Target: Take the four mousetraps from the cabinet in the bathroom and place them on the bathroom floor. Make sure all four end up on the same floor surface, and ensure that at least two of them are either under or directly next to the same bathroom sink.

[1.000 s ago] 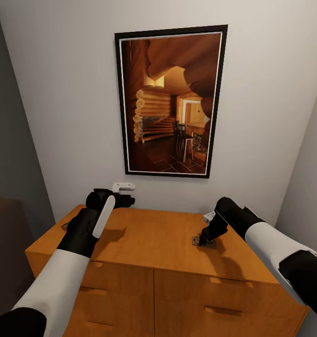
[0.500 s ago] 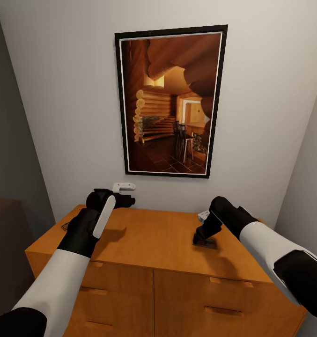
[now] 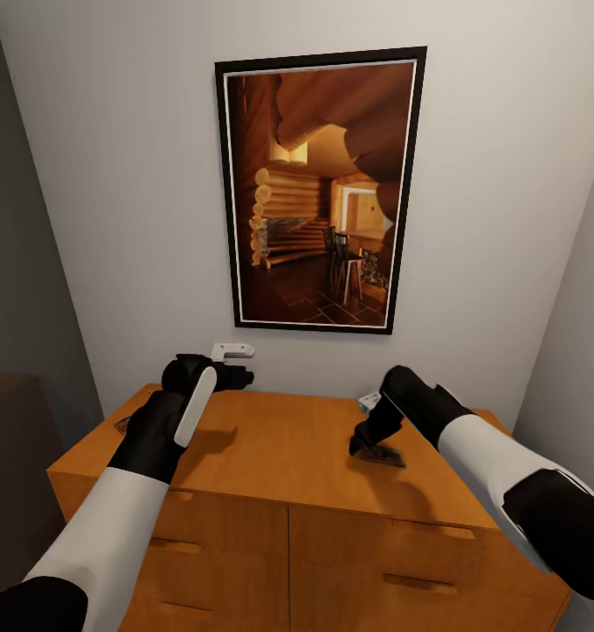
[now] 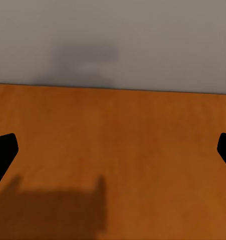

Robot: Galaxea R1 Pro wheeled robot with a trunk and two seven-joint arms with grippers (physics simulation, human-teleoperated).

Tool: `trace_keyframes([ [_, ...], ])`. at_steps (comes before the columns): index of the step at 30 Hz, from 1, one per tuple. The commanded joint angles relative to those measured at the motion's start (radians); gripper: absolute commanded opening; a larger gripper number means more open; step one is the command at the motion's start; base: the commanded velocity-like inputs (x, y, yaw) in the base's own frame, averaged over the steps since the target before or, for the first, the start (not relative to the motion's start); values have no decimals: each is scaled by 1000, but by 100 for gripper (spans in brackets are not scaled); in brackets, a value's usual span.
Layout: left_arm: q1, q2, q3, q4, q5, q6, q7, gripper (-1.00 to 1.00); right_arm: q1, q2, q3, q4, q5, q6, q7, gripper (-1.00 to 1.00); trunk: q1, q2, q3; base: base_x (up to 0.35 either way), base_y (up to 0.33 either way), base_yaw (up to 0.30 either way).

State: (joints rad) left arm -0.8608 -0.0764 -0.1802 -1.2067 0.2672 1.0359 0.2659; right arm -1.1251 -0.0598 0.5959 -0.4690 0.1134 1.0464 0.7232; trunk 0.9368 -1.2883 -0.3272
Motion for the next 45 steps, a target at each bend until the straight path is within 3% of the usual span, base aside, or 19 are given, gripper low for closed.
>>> trace_keyframes([
  [1,-1,0,-1,-1,10,3,10,100,-1,0,4,-6,11,1,10,100,0,-1,-1,0,0,0],
  [45,-1,-17,-1,-2,10,4,10,100,-1,-14,1,-8,11,1,12,100,0,-1,-1,0,0,0],
])
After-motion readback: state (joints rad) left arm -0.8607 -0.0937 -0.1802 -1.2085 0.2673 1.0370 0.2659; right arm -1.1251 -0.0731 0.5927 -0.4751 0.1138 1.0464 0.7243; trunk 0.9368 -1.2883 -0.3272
